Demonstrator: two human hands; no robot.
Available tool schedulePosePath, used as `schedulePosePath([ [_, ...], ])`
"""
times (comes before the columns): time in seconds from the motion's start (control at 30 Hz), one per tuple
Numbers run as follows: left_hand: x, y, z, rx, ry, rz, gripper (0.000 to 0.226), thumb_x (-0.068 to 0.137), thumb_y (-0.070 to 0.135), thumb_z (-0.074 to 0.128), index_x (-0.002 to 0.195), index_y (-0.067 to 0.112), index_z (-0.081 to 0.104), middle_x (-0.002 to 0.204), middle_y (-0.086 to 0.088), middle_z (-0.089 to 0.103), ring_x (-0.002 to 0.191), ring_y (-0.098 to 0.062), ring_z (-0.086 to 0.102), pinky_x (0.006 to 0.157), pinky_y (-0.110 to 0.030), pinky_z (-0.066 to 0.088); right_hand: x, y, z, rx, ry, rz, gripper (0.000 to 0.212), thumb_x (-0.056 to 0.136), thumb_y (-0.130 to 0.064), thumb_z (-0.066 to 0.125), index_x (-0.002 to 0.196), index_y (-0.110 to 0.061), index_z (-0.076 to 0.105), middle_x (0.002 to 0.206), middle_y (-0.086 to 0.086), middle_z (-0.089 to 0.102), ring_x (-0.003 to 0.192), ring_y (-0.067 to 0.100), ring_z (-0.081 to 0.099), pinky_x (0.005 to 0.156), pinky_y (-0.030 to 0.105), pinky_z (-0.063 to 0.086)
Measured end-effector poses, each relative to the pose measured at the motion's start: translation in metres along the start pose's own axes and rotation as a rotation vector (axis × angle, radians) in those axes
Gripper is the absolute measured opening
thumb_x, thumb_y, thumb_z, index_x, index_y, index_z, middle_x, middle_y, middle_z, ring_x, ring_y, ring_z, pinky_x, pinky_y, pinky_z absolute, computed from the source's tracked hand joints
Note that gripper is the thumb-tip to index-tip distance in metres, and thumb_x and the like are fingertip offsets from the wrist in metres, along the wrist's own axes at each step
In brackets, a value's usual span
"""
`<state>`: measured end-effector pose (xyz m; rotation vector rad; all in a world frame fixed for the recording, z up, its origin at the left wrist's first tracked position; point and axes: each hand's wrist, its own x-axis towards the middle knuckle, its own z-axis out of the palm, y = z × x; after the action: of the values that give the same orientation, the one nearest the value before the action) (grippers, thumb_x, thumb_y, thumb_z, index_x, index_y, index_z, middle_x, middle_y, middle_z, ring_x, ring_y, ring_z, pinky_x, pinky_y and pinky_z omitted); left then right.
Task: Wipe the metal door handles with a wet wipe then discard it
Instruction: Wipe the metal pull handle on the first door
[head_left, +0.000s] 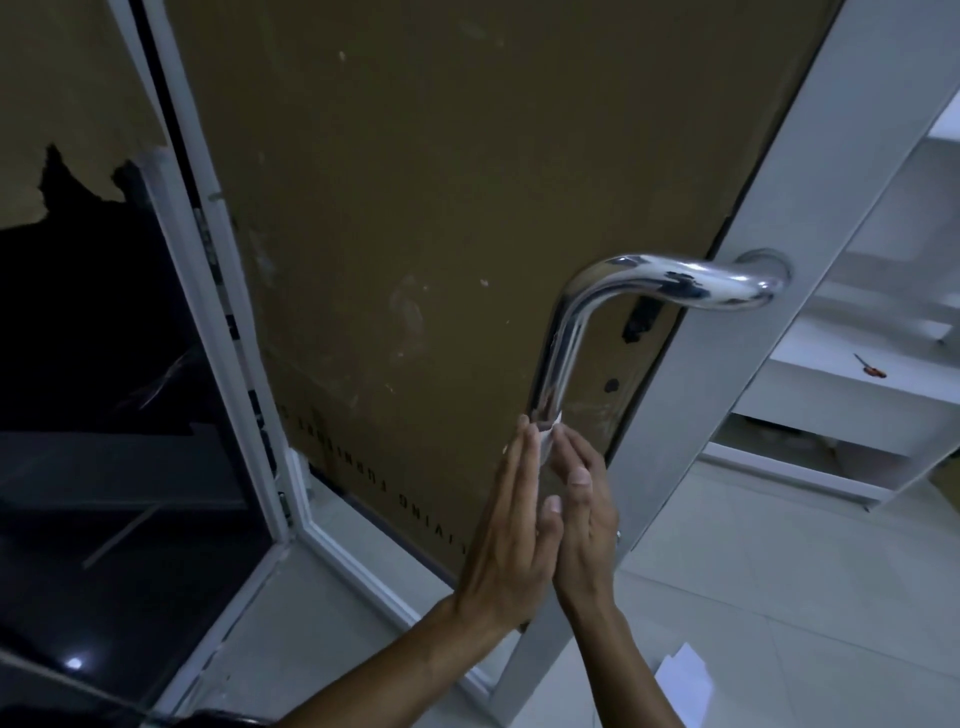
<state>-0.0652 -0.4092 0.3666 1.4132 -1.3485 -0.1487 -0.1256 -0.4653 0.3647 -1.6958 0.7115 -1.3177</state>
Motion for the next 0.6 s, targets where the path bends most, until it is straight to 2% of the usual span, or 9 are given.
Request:
schedulePosePath([
  [0.03,0.001,0.001,0.005,-0.006,-0.013,-0.036,0.056,0.099,0.051,0.016,0.148,0.043,-0.009,0.158,0.025,-0.012,0.147,-0.001,-0.002,0.121,-0.028,0.010,0.001,0.000,-0.002,0.020,0.004,0.019,0.050,0.100,-0.039,0.027,0.132,-0.016,0.058,0.137,-0.013,0.051,0.125,0.012,0.054,0.103,0.035,0.047],
  [0.13,0.007,0.003,0.015,-0.068,-0.013,-0.122,0.060,0.096,0.059,0.014,0.145,0.047,-0.019,0.157,0.025,-0.019,0.146,0.002,-0.008,0.121,-0.032,0.006,0.005,-0.003,-0.008,0.020,0.011,0.006,0.057,0.097,-0.046,0.027,0.123,-0.015,0.066,0.130,-0.014,0.057,0.119,0.010,0.057,0.097,0.025,0.048],
  [0.3,0.036,0.011,0.016,-0.315,0.052,-0.267,0.070,0.084,0.081,0.016,0.143,0.058,-0.014,0.155,0.032,-0.012,0.142,0.013,0.002,0.112,-0.017,0.013,0.016,-0.011,-0.016,0.066,0.027,-0.040,0.054,0.099,-0.048,0.026,0.112,-0.022,0.071,0.121,-0.004,0.066,0.114,0.016,0.061,0.090,0.030,0.051],
  [0.37,0.051,0.012,0.012,-0.417,0.076,-0.307,0.074,0.083,0.081,0.019,0.148,0.052,-0.002,0.155,0.033,0.002,0.137,0.019,0.016,0.109,-0.011,0.020,0.018,-0.012,-0.018,0.086,0.038,-0.034,0.059,0.099,-0.050,0.025,0.111,-0.016,0.072,0.118,-0.002,0.068,0.112,0.019,0.063,0.088,0.032,0.052],
  [0.4,0.060,0.011,0.008,-0.467,0.087,-0.332,0.079,0.084,0.078,0.020,0.152,0.040,0.011,0.158,0.022,0.017,0.137,0.010,0.027,0.111,-0.016,0.027,0.019,-0.012,-0.019,0.094,0.052,-0.019,0.061,0.099,-0.052,0.024,0.109,-0.014,0.072,0.115,-0.002,0.069,0.111,0.018,0.063,0.088,0.032,0.052],
  [0.43,0.070,0.011,0.004,-0.512,0.079,-0.369,0.080,0.085,0.074,0.021,0.150,0.027,0.029,0.154,0.005,0.034,0.136,-0.005,0.039,0.112,-0.028,0.034,0.020,-0.012,-0.021,0.103,0.069,0.001,0.062,0.098,-0.054,0.024,0.107,-0.014,0.072,0.112,-0.003,0.070,0.110,0.016,0.063,0.088,0.029,0.051],
  [0.47,0.078,0.011,-0.002,-0.569,0.060,-0.404,0.075,0.089,0.070,0.022,0.139,0.019,0.046,0.142,-0.006,0.050,0.129,-0.016,0.049,0.109,-0.037,0.040,0.021,-0.012,-0.022,0.111,0.083,0.020,0.062,0.097,-0.055,0.025,0.105,-0.016,0.072,0.110,-0.004,0.071,0.108,0.014,0.063,0.087,0.025,0.050],
  [0.5,0.086,0.011,-0.008,-0.631,0.040,-0.434,0.068,0.094,0.065,0.020,0.125,0.018,0.058,0.126,-0.008,0.062,0.117,-0.018,0.057,0.101,-0.037,0.045,0.021,-0.012,-0.024,0.114,0.096,0.036,0.061,0.096,-0.056,0.025,0.104,-0.018,0.072,0.107,-0.006,0.072,0.107,0.012,0.064,0.085,0.021,0.049],
  [0.6,0.098,0.002,-0.019,-0.741,-0.057,-0.502,0.065,0.103,0.045,0.011,0.097,0.012,0.066,0.087,-0.003,0.071,0.083,-0.013,0.066,0.076,-0.022,0.053,0.022,-0.011,-0.025,0.104,0.129,0.078,0.059,0.095,-0.058,0.024,0.101,-0.024,0.071,0.105,-0.010,0.072,0.103,0.007,0.064,0.082,0.015,0.047],
])
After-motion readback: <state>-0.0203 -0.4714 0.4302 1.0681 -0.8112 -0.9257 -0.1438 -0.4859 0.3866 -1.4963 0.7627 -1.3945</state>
